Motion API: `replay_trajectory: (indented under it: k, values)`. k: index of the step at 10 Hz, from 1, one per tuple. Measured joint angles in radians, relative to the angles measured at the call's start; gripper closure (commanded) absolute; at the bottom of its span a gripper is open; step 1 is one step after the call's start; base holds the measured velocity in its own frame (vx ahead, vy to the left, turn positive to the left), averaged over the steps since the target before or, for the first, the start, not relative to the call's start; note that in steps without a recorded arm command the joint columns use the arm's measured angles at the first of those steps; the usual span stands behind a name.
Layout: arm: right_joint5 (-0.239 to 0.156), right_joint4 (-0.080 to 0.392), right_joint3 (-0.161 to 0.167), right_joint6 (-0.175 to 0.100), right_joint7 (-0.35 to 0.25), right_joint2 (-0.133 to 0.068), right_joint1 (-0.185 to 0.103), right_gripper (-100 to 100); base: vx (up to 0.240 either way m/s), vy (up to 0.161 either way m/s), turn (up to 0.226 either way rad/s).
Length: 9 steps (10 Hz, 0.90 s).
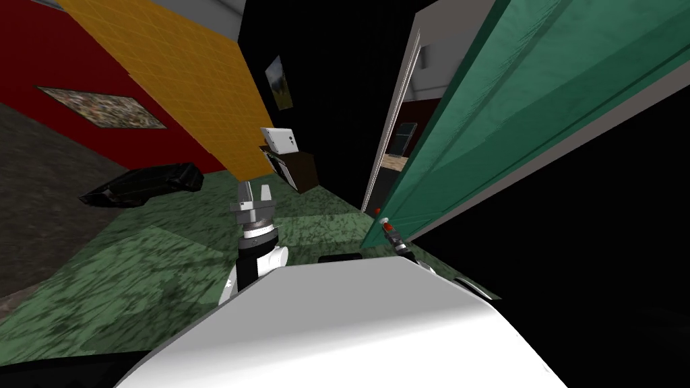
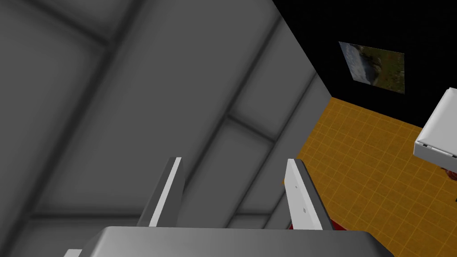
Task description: Pull the door open
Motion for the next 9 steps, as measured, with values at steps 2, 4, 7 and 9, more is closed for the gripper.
replay_trajectory:
  k: [2,4,7,9]
  values:
    - [0.004,0.017,0.006,-0.021,-0.008,-0.002,-0.001,100,-0.19,-0.086,0.169]
    - [0.008,0.021,0.011,-0.037,-0.014,-0.006,0.007,100,-0.176,-0.077,0.125]
    - [0.011,0.046,0.015,-0.067,-0.026,-0.012,0.006,100,-0.184,-0.066,0.139]
    - [0.012,0.035,0.018,-0.066,-0.027,-0.017,0.016,100,-0.095,-0.047,0.076]
